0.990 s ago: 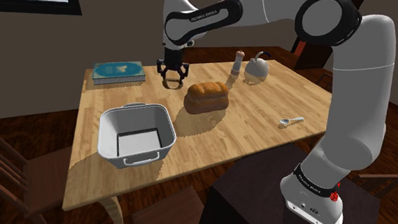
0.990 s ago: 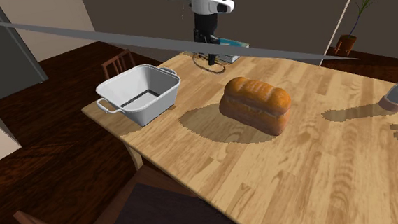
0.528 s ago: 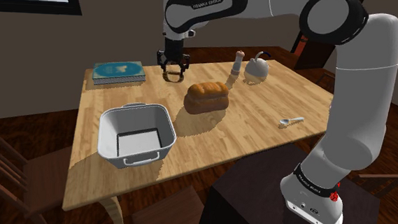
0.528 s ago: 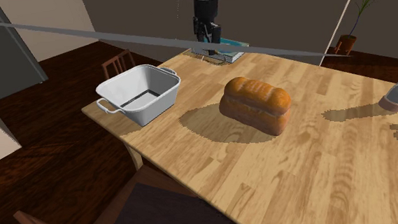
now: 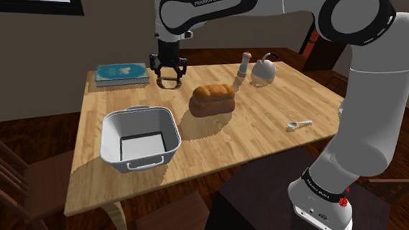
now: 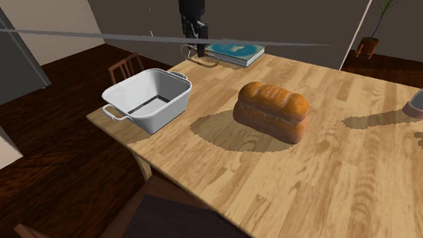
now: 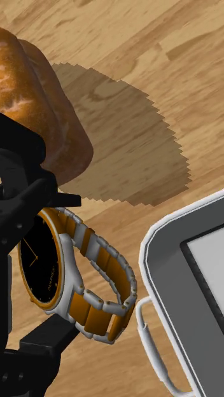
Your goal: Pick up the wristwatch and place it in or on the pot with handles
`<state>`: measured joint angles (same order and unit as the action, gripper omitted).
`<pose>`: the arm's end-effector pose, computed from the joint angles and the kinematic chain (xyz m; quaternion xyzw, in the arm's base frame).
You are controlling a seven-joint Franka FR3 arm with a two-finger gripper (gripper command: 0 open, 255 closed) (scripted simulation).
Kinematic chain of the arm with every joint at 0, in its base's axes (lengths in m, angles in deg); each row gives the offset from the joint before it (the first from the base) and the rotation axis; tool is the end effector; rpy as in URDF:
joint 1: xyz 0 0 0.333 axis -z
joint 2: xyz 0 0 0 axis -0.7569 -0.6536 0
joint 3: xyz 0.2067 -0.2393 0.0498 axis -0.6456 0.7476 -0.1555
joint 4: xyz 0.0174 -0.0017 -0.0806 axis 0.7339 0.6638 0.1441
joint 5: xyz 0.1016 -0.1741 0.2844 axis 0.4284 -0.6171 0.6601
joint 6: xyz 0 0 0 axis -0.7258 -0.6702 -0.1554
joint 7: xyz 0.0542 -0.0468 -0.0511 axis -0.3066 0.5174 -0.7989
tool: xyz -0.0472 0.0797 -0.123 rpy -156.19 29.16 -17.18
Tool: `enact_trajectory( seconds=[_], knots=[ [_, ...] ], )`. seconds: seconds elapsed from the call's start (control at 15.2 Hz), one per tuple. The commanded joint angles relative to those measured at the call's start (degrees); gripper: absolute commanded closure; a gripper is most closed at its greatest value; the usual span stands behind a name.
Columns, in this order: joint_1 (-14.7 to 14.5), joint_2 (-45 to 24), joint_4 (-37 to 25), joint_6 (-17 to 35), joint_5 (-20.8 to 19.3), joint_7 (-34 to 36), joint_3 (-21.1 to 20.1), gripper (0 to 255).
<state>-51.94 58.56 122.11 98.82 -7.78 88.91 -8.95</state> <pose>0.6017 0.1827 0.4015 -0.9181 0.3964 -0.0002 0.0013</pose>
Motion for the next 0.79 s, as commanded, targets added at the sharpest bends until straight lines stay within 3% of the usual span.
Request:
enact_trajectory(
  seconds=[0.0, 0.73],
  knots=[
    [-1.51, 0.65, 0.86, 0.14, -0.11, 2.36, -0.69, 255],
    [-11.0, 0.22, -0.91, -1.71, -1.64, 15.68, -4.5, 255]
  ],
)
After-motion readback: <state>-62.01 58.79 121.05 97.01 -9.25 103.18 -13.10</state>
